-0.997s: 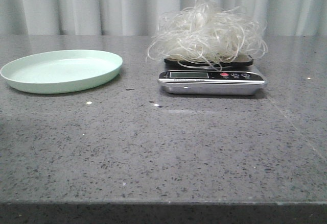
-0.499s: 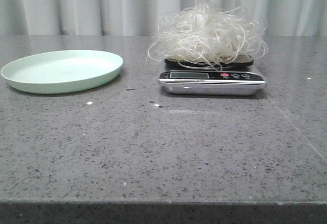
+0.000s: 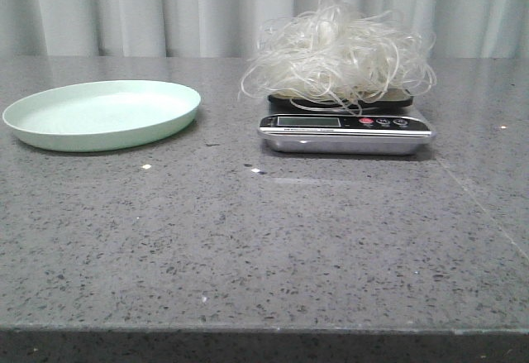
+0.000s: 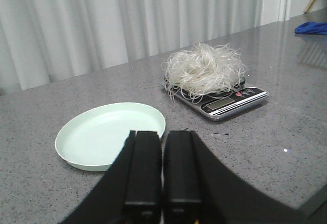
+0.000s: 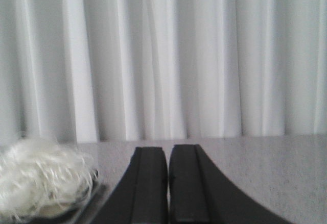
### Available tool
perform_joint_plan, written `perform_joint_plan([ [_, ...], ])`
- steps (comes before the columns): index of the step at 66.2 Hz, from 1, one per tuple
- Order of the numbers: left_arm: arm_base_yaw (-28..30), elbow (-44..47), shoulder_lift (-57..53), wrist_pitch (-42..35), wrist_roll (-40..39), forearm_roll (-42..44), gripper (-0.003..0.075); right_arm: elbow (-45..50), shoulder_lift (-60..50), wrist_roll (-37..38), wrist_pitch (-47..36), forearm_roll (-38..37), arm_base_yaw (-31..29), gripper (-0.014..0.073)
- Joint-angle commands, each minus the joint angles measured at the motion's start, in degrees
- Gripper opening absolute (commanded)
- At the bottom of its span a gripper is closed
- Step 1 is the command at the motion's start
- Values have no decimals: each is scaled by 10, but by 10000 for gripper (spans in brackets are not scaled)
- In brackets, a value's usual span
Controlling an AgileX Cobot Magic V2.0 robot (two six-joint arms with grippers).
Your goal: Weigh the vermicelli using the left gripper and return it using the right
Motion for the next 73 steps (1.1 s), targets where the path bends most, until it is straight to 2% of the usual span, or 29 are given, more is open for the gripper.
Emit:
perform_joint_plan([
  [1, 3, -13, -4, -49, 0, -8, 128, -96, 43, -5, 50, -1, -2, 189],
  [11, 3, -13, -4, -51, 0, -8, 128, -206, 157, -5, 158, -9, -2, 189],
  [18, 3, -13, -4, -53, 0, -11, 128, -240, 214, -5, 206, -7, -2, 189],
  [39, 3, -13, -4, -59, 0, -16, 128, -240, 246, -5, 189, -3, -1, 197],
  [43, 3, -13, -4, -56, 0, -18, 128, -240, 246, -5, 189, -3, -1, 263],
  [50, 3, -13, -4, -56, 0, -26, 128, -240, 249, -5, 189, -3, 11, 489],
  [54, 3, -13, -4, -56, 0, -26, 128, -247, 257, -5, 196, -3, 24, 598],
  [56, 3, -13, -4, -56, 0, -26, 128, -254, 264, -5, 201, -3, 30, 625],
  [64, 3, -13, -4, -56, 0, -27, 128, -295, 300, -5, 209, -3, 59, 600],
  [73, 3, -13, -4, -56, 0, -27, 128, -381, 375, -5, 260, -3, 104, 600],
])
